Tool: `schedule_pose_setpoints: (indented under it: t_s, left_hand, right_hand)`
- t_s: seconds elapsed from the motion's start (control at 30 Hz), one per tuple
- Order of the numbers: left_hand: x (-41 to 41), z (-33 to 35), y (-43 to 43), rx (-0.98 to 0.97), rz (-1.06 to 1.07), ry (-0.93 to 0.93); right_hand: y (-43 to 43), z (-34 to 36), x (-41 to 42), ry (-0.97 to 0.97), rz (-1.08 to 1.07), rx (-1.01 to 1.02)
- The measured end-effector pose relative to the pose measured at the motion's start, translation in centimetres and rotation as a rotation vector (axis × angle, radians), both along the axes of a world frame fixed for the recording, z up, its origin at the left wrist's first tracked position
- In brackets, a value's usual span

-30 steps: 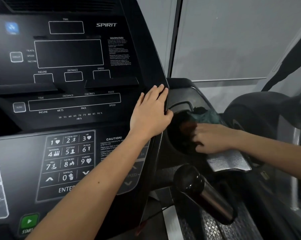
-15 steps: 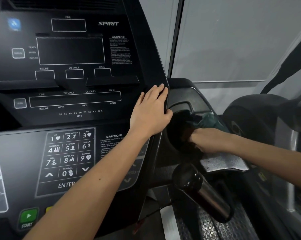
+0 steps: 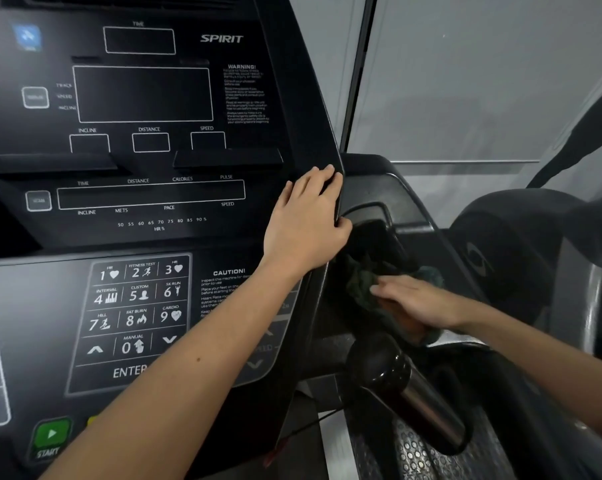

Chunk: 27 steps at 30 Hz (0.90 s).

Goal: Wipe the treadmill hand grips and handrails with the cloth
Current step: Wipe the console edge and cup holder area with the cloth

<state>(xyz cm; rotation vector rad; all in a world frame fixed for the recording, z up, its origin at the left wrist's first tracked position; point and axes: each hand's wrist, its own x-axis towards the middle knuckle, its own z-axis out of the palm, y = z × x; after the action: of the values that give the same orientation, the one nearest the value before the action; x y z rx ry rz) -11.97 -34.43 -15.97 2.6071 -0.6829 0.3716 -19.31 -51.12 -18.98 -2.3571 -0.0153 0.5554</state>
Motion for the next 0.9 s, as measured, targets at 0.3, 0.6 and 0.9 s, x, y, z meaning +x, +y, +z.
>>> schedule_pose_setpoints:
  t_s: [0.3, 0.6, 0.9]
  left_hand:
    - [-0.1, 0.0, -0.1, 0.006, 0.003, -0.011]
    - [-0.2, -0.1, -0.1, 0.019, 0.008, -0.014]
    - [-0.2, 0.0, 0.0, 0.018, -0.001, -0.005]
  right_hand:
    - [4.6, -3.3, 4.1, -0.006, -0.297, 0.603]
    - [1.6, -2.4, 1.1, -0.209, -0.134, 0.277]
    - [4.2, -2.8, 3.5, -0.15, -0.317, 0.497]
